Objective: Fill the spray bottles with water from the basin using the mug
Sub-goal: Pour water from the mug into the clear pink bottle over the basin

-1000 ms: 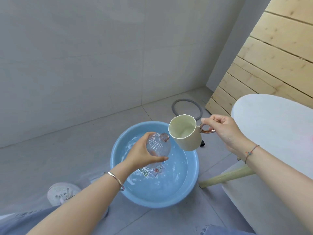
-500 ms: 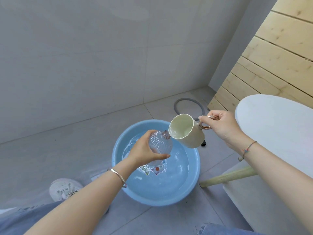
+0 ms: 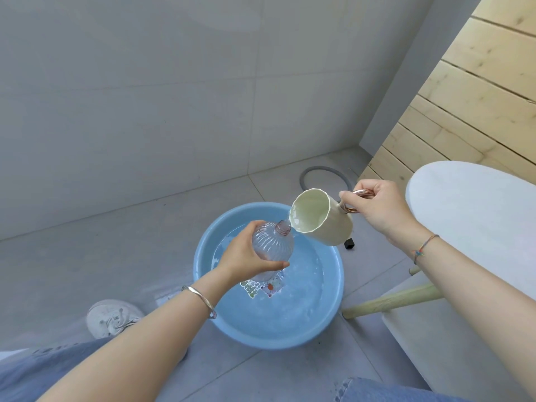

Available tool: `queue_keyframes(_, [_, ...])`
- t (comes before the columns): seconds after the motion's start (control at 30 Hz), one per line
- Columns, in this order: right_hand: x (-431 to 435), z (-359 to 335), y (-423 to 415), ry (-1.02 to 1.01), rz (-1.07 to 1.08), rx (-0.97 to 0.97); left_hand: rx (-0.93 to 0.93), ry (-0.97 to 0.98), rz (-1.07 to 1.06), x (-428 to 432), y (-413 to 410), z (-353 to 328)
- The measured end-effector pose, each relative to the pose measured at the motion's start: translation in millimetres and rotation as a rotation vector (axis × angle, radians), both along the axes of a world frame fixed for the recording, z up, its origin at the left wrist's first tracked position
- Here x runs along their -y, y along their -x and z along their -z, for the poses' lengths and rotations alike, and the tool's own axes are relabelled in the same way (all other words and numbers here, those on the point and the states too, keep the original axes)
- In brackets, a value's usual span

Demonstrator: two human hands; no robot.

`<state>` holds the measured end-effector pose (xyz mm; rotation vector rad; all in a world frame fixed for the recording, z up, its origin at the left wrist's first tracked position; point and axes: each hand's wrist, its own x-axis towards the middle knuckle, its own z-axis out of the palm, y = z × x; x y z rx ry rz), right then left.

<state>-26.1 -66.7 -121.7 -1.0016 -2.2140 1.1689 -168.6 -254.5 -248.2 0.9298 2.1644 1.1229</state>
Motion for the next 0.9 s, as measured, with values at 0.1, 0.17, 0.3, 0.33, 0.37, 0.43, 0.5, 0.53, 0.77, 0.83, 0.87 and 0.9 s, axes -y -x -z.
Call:
queue_keyframes(0.1, [3, -2, 2, -0.020, -0.003, 0.011, 0.006, 0.004, 0.009, 1, -1, -3])
queue_keyframes(0.17, [5, -4, 3, -0.027, -0.002, 0.017, 0.015, 0.003, 0.015, 2, -2, -4])
queue_keyframes(0.3, [7, -6, 3, -0.052, -0.004, 0.033, 0.019, 0.001, 0.004, 2, 0, -3])
queue_keyframes(0.33, [7, -7, 3, -0.054, -0.005, 0.035, 0.019, 0.001, 0.001, 2, 0, -2])
queue_keyframes(0.37, [8, -8, 4, -0.054, -0.008, 0.037, 0.022, 0.000, 0.000, 2, 0, -2])
queue_keyframes(0.43, [9, -9, 4, -0.056, -0.016, 0.044, 0.028, 0.001, 0.003, 2, -1, 0])
queue_keyframes(0.5, [10, -9, 4, -0.073, -0.018, 0.071, 0.030, 0.001, 0.000, 1, -1, 0])
queue_keyframes(0.53, [11, -10, 4, -0.085, -0.017, 0.086, 0.035, 0.000, -0.002, 1, -1, 0])
queue_keyframes(0.77, [12, -12, 7, -0.118, -0.026, 0.082, 0.040, 0.006, 0.013, 1, -2, 0])
queue_keyframes(0.83, [12, -12, 7, -0.118, -0.029, 0.079, 0.044, 0.011, 0.012, 1, -2, 1])
queue_keyframes(0.87, [12, -13, 7, -0.117, -0.029, 0.075, 0.047, 0.014, 0.009, 1, -1, 2])
queue_keyframes(0.9, [12, -13, 7, -0.118, -0.030, 0.073, 0.046, 0.017, 0.005, 2, -2, 2])
